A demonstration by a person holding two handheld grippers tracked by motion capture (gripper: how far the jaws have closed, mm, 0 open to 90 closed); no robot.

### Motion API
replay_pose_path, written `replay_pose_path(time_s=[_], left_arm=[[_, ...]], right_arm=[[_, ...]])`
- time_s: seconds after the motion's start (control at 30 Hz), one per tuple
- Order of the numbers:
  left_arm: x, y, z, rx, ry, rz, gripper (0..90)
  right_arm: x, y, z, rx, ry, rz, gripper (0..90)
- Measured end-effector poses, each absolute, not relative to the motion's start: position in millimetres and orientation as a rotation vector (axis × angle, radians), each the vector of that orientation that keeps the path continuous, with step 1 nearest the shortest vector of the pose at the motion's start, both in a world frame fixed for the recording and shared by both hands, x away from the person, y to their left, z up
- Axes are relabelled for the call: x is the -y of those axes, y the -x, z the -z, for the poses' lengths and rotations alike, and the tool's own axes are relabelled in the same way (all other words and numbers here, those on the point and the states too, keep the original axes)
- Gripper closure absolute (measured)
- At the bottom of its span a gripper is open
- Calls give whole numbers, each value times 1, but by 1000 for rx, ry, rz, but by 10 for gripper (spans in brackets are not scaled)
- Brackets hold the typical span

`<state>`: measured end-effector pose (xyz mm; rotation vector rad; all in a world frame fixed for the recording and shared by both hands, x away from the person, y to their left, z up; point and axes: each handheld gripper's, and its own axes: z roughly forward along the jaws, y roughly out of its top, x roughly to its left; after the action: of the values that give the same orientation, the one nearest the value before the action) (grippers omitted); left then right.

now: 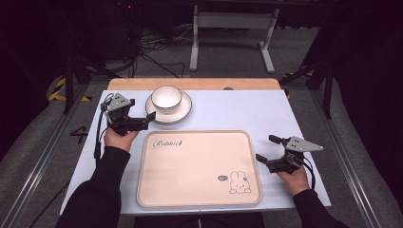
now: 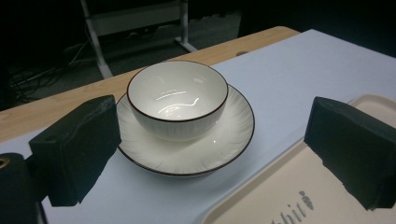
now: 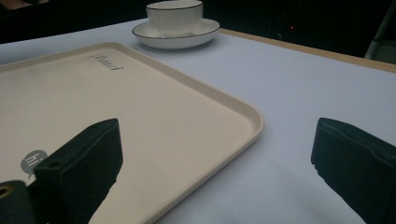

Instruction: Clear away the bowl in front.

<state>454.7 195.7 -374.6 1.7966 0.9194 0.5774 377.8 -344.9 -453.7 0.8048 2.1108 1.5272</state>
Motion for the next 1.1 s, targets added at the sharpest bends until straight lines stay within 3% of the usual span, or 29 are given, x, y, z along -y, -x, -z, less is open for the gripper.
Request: replay_pose_path(time_s=[1.1], left_arm=[[-170,-518,368,-1005,-1798,-548,43]], right_arm=[[345,-378,454,-2110,-807,-1531,27]])
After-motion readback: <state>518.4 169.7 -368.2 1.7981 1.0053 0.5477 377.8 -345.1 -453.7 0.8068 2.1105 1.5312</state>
